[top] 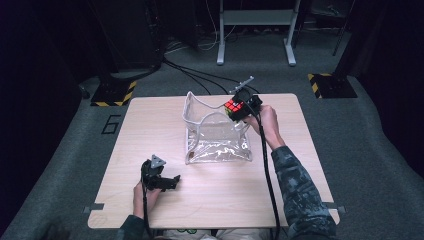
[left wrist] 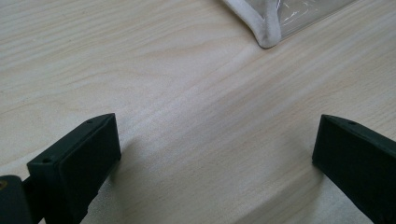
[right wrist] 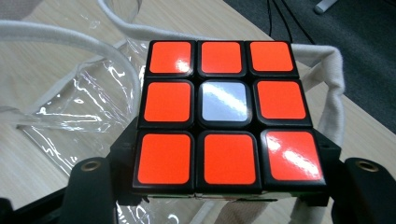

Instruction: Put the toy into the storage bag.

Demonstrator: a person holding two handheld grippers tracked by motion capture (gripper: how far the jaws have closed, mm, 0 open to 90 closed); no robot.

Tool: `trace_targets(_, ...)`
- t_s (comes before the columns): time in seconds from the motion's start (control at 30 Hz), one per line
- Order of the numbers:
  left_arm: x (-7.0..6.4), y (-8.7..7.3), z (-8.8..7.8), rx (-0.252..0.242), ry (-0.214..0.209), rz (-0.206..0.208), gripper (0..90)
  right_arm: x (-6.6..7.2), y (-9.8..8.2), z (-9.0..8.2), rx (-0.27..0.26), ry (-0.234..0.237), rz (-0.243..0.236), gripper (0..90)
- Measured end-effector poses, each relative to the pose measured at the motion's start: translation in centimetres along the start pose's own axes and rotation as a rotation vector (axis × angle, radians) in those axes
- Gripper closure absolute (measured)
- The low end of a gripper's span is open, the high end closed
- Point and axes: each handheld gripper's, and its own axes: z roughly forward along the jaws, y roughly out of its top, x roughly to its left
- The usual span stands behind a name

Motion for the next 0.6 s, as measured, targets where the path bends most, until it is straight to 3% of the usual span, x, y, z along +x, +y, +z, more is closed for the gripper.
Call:
trace_targets(0.3,0.0,0.0,0.0,-0.002,0.000,-0.002,0.6,0.4,-0.1,0.6,0.009,0.016,-0.008,33.1)
trace_targets(0.4,0.0,0.0,0.0,0.000,0.000,0.000,0.6,0.8,-0.1,1.0,0.039,0.001,-0.011,33.0)
trace_targets(0.43,0.0,0.0,0.0,0.000,0.000,0.000,0.6,0.7,-0.2,1.1,0.059,0.001,-0.032,33.1)
trace_targets(0.6,0.0,0.0,0.0,0.000,-0.001,0.000,0.6,0.5,-0.3,1.7,0.072,0.020,-0.013,33.0)
